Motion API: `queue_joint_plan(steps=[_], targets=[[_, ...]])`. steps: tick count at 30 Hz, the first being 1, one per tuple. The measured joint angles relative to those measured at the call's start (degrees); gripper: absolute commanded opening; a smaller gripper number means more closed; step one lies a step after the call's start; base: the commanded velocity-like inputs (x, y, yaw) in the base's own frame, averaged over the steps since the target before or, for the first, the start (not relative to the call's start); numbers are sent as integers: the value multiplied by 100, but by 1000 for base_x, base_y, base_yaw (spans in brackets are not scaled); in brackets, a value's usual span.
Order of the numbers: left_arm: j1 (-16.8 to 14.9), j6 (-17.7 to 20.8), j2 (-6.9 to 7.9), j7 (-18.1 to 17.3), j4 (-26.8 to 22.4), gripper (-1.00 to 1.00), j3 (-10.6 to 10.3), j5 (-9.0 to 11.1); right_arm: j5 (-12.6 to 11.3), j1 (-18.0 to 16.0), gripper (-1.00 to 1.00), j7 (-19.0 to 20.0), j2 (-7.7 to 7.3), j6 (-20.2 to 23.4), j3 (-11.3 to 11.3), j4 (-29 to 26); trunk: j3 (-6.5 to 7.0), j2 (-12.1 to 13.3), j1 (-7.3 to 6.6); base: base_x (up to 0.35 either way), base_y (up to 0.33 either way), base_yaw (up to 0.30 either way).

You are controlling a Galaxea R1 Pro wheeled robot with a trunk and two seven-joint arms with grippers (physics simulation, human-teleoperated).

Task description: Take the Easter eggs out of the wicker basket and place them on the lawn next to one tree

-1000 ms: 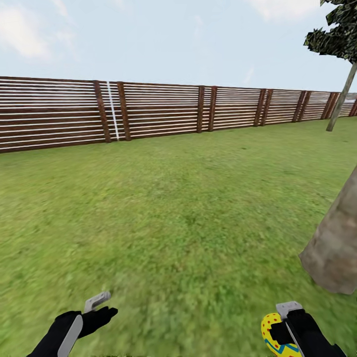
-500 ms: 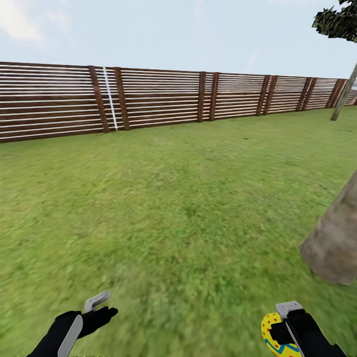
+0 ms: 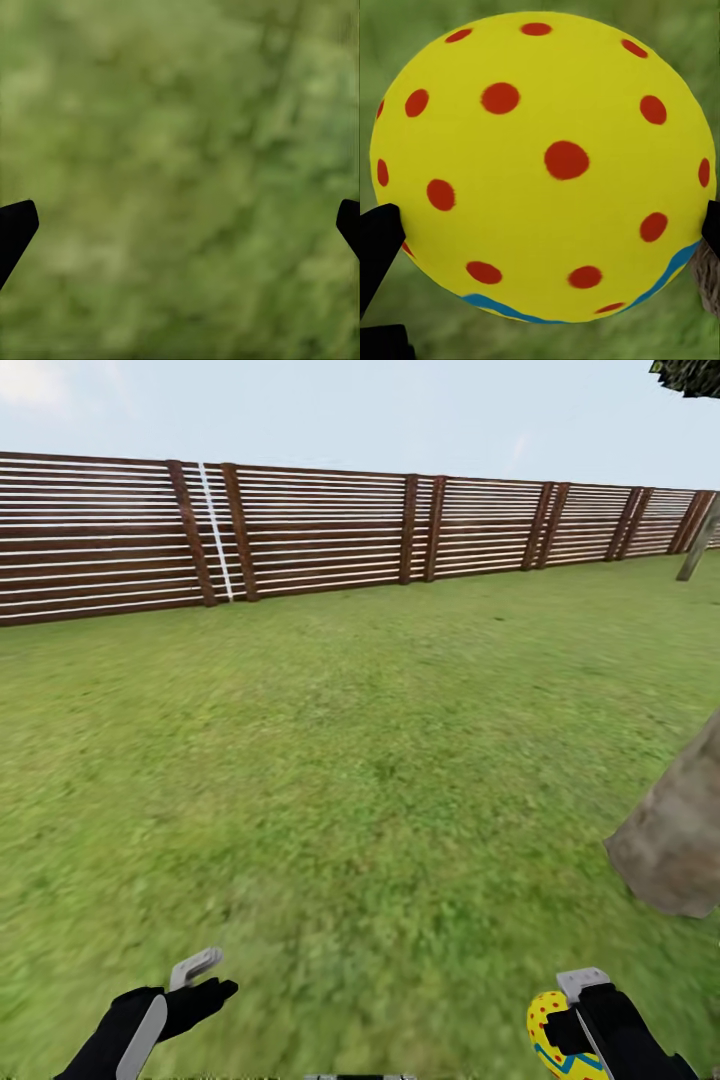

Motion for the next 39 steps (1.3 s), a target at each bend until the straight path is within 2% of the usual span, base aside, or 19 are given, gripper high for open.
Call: queue_joint_plan(steps=[39], targets=[[0,1,0,0,-3,100,-3,-2,-8,0,-100,1,9,-2,6,9,-865,-52,100,0,0,0]])
